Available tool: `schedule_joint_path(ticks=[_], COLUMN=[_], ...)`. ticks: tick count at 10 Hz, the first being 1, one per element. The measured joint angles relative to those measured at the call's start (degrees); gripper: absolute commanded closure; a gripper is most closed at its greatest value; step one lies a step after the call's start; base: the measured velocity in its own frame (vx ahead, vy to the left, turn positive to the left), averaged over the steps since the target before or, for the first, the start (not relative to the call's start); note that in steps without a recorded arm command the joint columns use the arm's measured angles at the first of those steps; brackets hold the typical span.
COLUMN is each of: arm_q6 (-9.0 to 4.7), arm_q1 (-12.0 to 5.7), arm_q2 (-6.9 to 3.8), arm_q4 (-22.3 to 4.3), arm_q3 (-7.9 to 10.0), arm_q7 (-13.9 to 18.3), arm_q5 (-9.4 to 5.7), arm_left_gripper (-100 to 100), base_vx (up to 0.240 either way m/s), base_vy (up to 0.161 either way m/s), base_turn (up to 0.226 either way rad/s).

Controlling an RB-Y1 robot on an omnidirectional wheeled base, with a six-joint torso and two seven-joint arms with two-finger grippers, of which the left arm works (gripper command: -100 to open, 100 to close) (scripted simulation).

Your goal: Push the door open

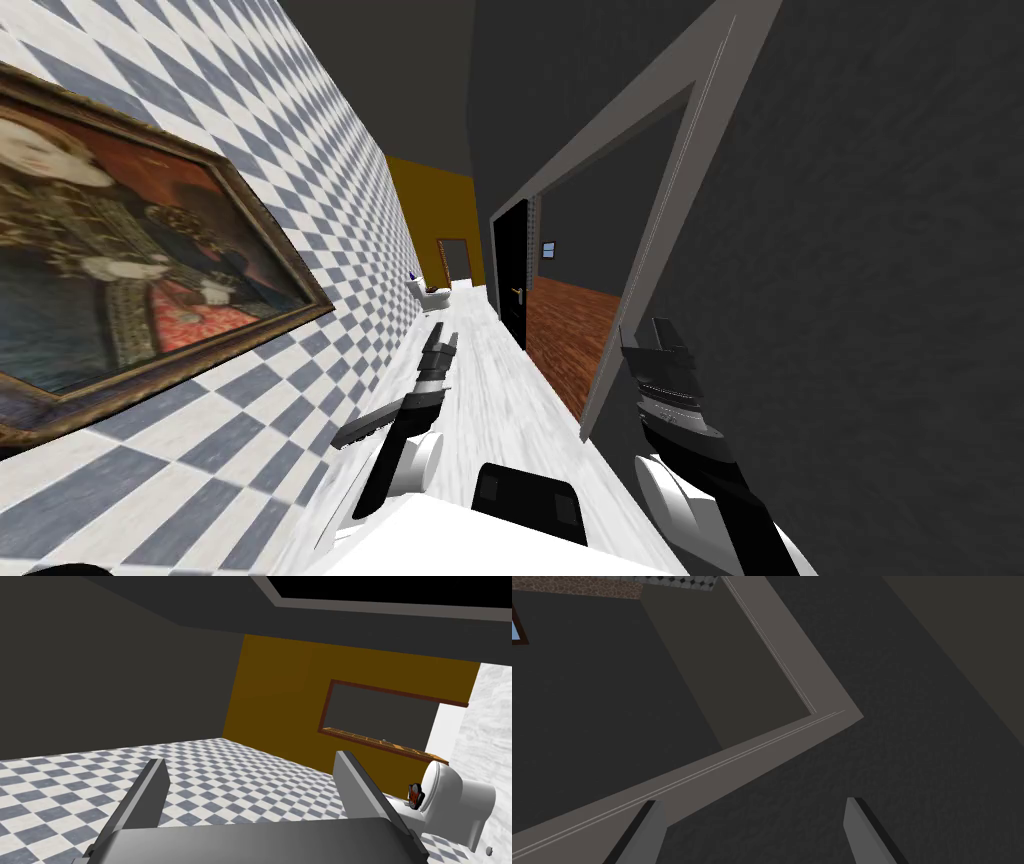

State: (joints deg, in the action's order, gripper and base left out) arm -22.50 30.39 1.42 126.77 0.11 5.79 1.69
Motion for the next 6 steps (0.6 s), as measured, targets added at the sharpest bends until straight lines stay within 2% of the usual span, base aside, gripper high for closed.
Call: schedule_joint_path(ticks=[3,6], arm_q6=[0.08,0.04], arm_q1=[-1.74,-3.89], arm_q2=[-0.96,-2.02], arm_q4=[-2.53,-5.9], arm_q3=[0.11,0.35], arm_q7=[-0.47,-0.89], arm_q5=[-0.04,-0.23], arm_left_gripper=[-100,-100], base_vx=[0.185,0.172], base_vy=[0.084,0.108], base_turn=[-0.114,-0.162])
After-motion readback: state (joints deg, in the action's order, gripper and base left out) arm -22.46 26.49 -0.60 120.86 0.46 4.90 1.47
